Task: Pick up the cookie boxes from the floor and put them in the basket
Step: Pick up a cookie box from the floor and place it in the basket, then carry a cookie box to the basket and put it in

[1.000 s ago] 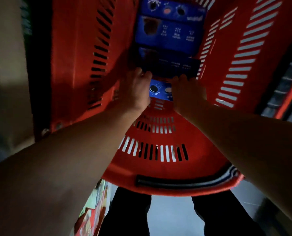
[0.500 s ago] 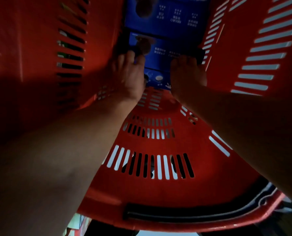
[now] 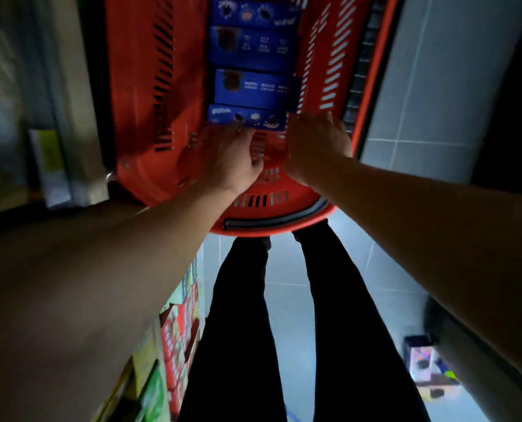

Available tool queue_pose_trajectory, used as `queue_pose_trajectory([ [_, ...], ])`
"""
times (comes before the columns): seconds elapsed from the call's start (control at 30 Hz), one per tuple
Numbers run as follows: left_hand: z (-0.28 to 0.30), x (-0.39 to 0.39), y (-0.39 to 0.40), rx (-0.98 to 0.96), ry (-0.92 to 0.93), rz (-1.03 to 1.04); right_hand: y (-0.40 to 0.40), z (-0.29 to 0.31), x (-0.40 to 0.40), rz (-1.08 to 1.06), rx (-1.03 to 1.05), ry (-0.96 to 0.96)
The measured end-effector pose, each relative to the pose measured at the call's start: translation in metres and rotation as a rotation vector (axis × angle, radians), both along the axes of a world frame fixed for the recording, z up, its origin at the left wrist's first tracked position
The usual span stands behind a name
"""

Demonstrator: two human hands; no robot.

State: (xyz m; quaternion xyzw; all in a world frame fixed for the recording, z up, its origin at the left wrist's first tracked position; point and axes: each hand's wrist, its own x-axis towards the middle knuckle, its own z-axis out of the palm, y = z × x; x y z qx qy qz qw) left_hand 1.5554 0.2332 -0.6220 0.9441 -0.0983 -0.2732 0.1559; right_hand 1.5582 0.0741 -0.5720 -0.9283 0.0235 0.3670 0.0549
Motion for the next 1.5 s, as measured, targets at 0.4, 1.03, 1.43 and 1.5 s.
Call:
queue_pose_trajectory([
  [0.4, 0.223, -0.037, -0.07, -0.154, 0.032, -0.446, -0.062, 0.216, -0.154, -0.655, 0.077, -0.001],
  [1.03, 0.316, -0.279, -0.215, -0.032, 0.096, -1.307, -0.065, 0.294, -0.48, -1.489, -0.052, -0.11],
  [1.43, 0.358, -0.516, -0.234, -0.054, 0.059, -1.624, 0.002, 0.317, -0.731, -1.835, -0.144, -0.165],
  [1.5, 0.364, -0.552, -0.237, -0.065, 0.054, -1.701, 0.011, 0.319, -0.761, -1.894, -0.16, -0.175],
])
